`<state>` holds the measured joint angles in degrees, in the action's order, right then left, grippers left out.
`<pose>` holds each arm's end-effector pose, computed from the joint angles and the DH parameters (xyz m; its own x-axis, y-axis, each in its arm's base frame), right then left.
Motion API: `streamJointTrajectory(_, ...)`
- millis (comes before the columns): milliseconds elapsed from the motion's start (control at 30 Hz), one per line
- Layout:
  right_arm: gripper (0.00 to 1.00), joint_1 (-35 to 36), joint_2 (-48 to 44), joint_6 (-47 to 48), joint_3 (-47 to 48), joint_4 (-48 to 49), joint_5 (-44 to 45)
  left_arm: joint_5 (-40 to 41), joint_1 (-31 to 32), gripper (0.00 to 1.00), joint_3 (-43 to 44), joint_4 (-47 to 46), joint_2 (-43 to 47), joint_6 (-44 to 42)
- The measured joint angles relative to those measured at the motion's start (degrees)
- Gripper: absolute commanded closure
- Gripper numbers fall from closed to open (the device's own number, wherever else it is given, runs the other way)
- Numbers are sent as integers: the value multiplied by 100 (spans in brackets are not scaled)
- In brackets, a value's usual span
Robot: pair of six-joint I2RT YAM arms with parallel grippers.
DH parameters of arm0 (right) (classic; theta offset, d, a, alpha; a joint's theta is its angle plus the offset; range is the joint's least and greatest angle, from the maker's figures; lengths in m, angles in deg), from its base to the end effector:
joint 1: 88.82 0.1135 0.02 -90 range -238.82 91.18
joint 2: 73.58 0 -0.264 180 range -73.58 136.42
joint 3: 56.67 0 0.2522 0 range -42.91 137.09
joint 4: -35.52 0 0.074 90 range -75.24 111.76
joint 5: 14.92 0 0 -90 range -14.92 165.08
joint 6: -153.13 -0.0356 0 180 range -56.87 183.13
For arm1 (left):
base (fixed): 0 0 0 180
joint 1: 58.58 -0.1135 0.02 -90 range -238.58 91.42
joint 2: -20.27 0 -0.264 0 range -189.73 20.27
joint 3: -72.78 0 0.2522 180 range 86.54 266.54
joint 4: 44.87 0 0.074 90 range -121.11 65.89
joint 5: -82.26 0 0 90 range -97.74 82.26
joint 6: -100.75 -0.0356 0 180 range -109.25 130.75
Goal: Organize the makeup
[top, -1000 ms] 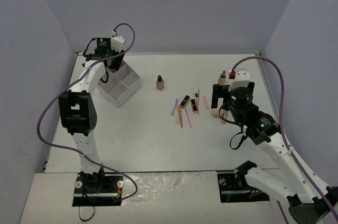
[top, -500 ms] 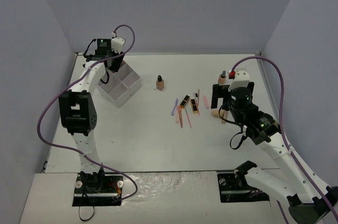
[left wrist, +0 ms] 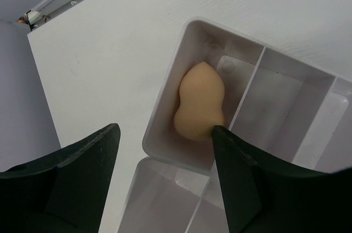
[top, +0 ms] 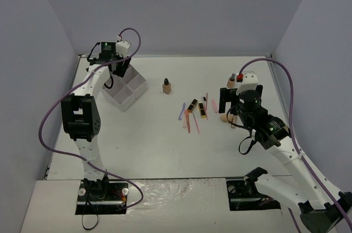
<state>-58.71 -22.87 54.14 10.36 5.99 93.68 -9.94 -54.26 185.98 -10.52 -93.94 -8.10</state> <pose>0.1785 0.0904 0.3641 -0.2276 0.0392 -0.9730 -0.1734 0.9816 0.0801 0.4683 -0.0368 0.2864 -0.5117 0.3624 -0.7790 0.2872 0.9267 0.2425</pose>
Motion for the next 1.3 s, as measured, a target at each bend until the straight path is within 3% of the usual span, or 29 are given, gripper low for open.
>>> streamJointTrajectory(600, 0, 0, 25, -17, 0, -6, 26, -126, 0, 32, 234, -25, 212, 78)
streamJointTrajectory(800, 1, -59, 581, -637, 86, -468, 578, -76, 0, 21, -87, 61, 955, 796)
streamJointTrajectory(1000, 13, -532, 1451, -1378, -1, -870, 358, -70, 0, 10, -392, 154, 2441, 1553)
streamJointTrajectory(1300, 49, -960, 2321, -2110, -184, -738, -80, -201, 0, 7, -1574, 585, 4129, 2258)
